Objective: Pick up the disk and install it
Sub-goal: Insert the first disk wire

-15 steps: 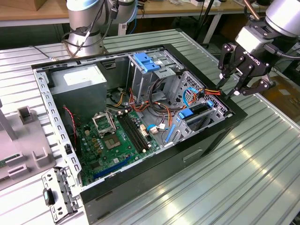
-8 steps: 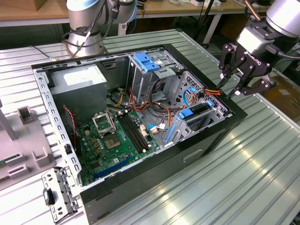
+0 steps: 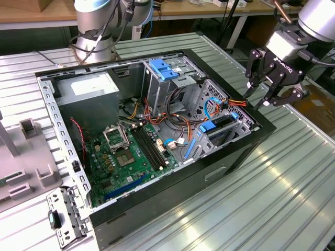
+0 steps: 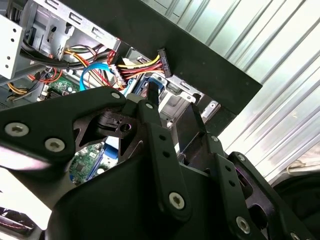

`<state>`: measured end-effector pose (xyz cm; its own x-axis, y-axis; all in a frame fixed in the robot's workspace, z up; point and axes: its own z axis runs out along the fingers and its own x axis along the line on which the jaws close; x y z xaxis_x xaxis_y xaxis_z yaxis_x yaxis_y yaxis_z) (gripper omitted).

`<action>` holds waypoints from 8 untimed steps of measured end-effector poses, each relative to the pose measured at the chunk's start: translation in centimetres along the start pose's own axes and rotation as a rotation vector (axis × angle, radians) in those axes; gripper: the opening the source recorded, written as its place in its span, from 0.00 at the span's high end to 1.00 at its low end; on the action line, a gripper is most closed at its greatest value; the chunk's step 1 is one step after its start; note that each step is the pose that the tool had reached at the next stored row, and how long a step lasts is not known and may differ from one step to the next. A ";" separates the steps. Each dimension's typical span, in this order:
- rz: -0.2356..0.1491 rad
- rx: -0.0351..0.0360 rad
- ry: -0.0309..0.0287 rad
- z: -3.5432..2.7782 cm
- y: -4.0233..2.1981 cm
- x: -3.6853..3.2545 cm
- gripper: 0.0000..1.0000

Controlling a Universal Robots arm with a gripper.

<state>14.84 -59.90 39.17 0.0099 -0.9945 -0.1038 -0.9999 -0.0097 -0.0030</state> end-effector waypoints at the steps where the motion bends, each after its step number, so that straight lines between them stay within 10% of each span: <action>1: -0.002 -0.0002 -0.0001 0.03 -0.10 0.00 0.58; 8: -0.042 -0.0044 -0.0001 0.29 -0.63 -0.04 0.58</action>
<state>15.46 -59.83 38.89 0.0517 -0.9933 -0.1038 -0.9987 -0.0517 -0.0030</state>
